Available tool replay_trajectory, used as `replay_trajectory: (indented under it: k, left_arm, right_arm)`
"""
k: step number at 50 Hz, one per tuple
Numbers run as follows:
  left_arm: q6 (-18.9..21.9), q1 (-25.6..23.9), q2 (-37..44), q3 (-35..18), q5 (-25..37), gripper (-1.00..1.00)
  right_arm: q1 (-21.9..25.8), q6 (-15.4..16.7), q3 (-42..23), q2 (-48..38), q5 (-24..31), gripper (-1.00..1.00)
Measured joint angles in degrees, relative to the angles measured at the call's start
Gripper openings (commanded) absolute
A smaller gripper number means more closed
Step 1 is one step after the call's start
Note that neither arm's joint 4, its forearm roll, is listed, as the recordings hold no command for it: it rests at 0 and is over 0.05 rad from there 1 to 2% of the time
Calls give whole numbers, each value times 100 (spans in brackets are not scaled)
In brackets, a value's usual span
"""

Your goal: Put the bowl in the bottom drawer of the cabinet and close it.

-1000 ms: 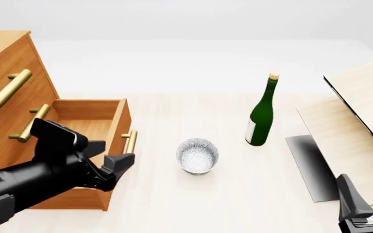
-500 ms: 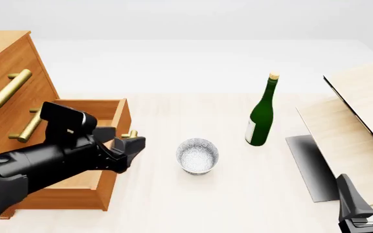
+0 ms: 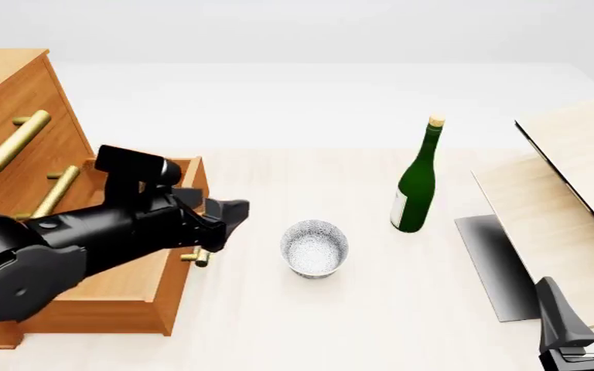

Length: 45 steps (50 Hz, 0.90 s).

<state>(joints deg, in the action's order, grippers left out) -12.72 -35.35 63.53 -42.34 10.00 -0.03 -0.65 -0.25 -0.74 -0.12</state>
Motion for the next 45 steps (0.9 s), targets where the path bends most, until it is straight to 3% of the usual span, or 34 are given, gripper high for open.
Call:
replay_trajectory:
  k: [45]
  left_arm:
    - [-334, -12, 1482, -839, -387, 100]
  right_arm:
    - [0, 0, 0, 0, 0, 100]
